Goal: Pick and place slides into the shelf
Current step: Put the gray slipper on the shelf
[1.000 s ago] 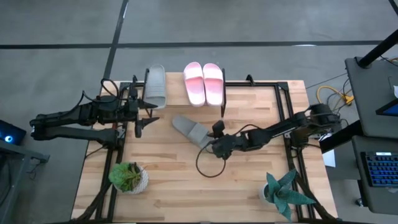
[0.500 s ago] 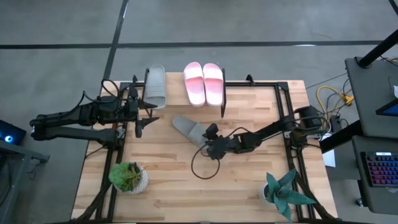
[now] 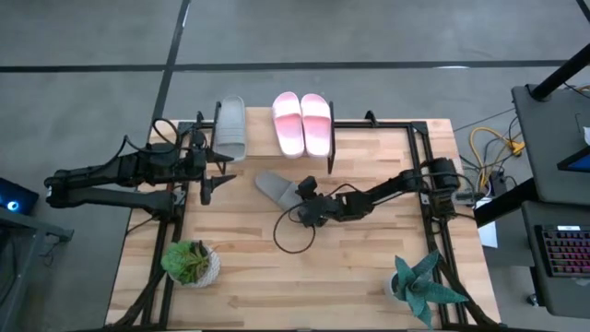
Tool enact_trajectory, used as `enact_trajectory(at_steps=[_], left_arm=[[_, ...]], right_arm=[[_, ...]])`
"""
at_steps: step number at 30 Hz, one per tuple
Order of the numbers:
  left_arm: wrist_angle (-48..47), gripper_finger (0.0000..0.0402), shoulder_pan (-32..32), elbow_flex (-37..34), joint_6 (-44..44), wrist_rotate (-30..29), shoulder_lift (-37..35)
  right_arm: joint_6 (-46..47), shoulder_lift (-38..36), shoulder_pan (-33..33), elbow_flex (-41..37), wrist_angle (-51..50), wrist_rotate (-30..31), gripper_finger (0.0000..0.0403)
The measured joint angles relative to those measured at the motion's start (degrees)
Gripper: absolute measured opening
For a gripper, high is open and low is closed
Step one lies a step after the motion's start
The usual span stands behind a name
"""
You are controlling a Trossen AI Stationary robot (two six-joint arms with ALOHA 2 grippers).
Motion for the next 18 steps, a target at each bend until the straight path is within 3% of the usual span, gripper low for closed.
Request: enact_trajectory(at_steps=[11,18], left_arm=[[-0.58,0.0219,-0.02,0.0,0.0,0.02,-0.06],[-1.46,0.0219,-0.01,-0.04,-1.33,0.02,0.22]], right_arm=[[-1.06,4.76,-0.37,4.88,-0.44,5.67,0.0196],[-0.48,3.94,-0.38,4.94,-0.57,6.65,0.0143]])
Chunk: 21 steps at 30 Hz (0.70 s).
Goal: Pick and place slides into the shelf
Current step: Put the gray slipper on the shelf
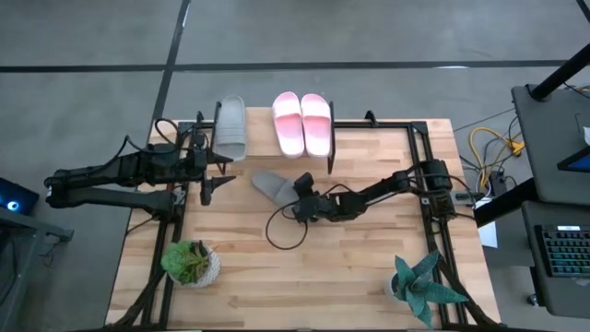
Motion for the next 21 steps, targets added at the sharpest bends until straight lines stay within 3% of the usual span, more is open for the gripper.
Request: enact_trajectory(at_steps=[8,15,21], left_arm=[[0.05,0.0219,0.0,0.0,-0.51,-2.23,-0.91],[0.04,0.0219,0.01,0.0,-2.94,-7.58,-3.56],[0.09,0.0219,-0.01,0.0,-3.01,-10.33,-6.96]], right_arm=[[0.43,-0.3,1.39,-0.02,-0.25,1.23,0.0019],[5.32,-3.06,5.34,1.74,-3.04,6.45,0.0012],[17.39,-8.92,9.25,8.13,-12.84,6.47,0.0012]])
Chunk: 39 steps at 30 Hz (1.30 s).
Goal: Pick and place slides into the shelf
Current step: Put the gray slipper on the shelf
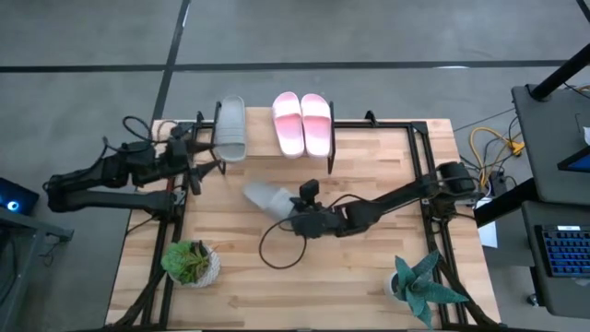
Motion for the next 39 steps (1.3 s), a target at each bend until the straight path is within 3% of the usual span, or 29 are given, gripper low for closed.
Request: enact_trajectory(at_steps=[6,14,23,35,39], left_arm=[[0.71,0.0219,0.0,0.02,-1.51,-4.69,-2.79],[1.92,0.0219,0.02,0.02,-1.56,-5.16,-5.18],[1.56,0.0219,0.02,-0.02,-4.93,-5.12,-6.15],[1.23,0.0219,0.02,-0.02,-5.91,-5.09,-9.6],[1.29,0.0219,0.02,0.0,-4.83,-5.1,-11.2]], right_arm=[[8.46,-1.62,1.35,11.55,-9.44,1.51,0.0012],[16.26,0.38,0.3,28.83,-21.35,16.99,0.0011],[23.93,5.07,-4.13,40.86,-24.44,17.44,0.0011],[35.74,20.26,-8.36,64.09,-49.57,16.66,0.0011],[35.08,22.11,-10.17,64.32,-49.83,16.81,0.0011]])
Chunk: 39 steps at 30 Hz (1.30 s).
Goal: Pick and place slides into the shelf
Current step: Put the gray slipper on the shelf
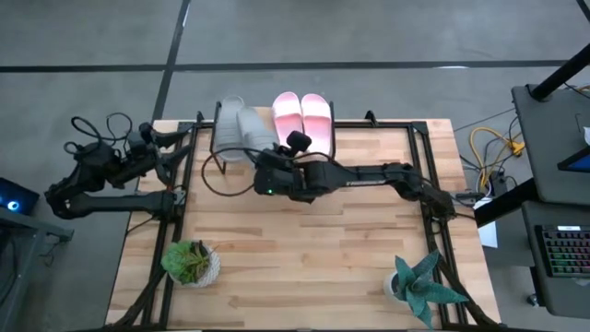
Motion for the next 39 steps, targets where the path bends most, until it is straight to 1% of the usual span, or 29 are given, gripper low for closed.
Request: enact_trajectory(at_steps=[3,9,16,29,35,39], left_arm=[[-0.61,0.0219,0.0,0.0,0.39,0.02,-0.95],[-2.54,0.0219,0.0,-0.01,0.44,0.07,-1.72],[-2.83,0.0219,-0.02,-0.02,0.44,0.03,-1.43],[-2.87,0.0219,-0.04,-0.01,0.46,0.27,-1.37],[-2.89,0.0219,0.0,-0.02,0.46,0.36,-1.37],[-2.89,0.0219,0.0,-0.02,0.46,0.36,-1.37]], right_arm=[[2.01,0.22,-1.61,-0.38,-0.53,0.01,0.0011],[2.63,0.22,-4.34,-0.99,0.29,-0.47,0.0011],[3.05,0.22,-6.35,-3.02,2.18,-3.36,0.0011],[2.06,0.2,-7.97,-8.18,6.43,-3.33,0.0011],[1.34,0.2,-7.95,-8.37,6.79,-3.36,0.0011],[-1.2,0.2,-7.51,-8.46,9.91,-3.48,0.0011]])
